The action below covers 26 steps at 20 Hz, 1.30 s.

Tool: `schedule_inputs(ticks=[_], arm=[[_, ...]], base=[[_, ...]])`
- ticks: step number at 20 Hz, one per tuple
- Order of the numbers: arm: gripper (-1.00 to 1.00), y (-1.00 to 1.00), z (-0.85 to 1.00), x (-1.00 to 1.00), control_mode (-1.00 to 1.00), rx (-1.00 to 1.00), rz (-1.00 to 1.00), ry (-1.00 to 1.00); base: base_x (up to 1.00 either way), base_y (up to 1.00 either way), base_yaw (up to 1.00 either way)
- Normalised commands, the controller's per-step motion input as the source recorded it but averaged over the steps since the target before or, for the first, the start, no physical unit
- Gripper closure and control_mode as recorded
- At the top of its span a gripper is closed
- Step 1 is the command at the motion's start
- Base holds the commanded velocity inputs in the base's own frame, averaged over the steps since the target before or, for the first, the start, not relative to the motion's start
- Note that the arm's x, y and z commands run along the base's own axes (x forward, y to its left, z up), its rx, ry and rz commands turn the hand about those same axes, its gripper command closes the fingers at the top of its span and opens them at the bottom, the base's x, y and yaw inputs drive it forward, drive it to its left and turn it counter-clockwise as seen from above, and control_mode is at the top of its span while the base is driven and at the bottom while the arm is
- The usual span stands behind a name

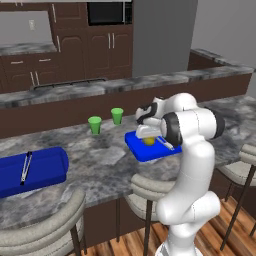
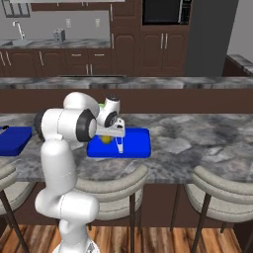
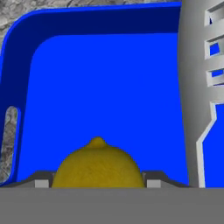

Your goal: Gather the lemon and cucumber from the fridge and place them on a tray on the dining counter. Then gather the fish and steak from the fridge and place them on the other tray.

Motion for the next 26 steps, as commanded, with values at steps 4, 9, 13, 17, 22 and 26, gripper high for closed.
schedule_inputs(ticks=[4,9,13,17,22,26], arm=[[1.0,0.14,-0.21,0.0,-1.0,0.0,0.0,-0.01],[-1.0,0.14,-0.21,0.0,-1.0,-0.01,0.0,-0.02],[-1.0,0.04,-0.03,-0.11,-1.0,0.0,0.0,-0.08],[-1.0,0.1,0.0,-0.26,-1.0,0.0,0.0,-0.07],[-1.0,0.12,0.01,-0.33,-1.0,0.0,0.0,-0.07],[-1.0,0.08,0.2,-0.5,-1.0,0.0,0.0,-0.12]], base=[[0.0,0.0,0.0],[0.0,0.0,0.0],[0.0,0.0,0.0],[0.0,0.0,0.0],[0.0,0.0,0.0],[0.0,0.0,0.0]])
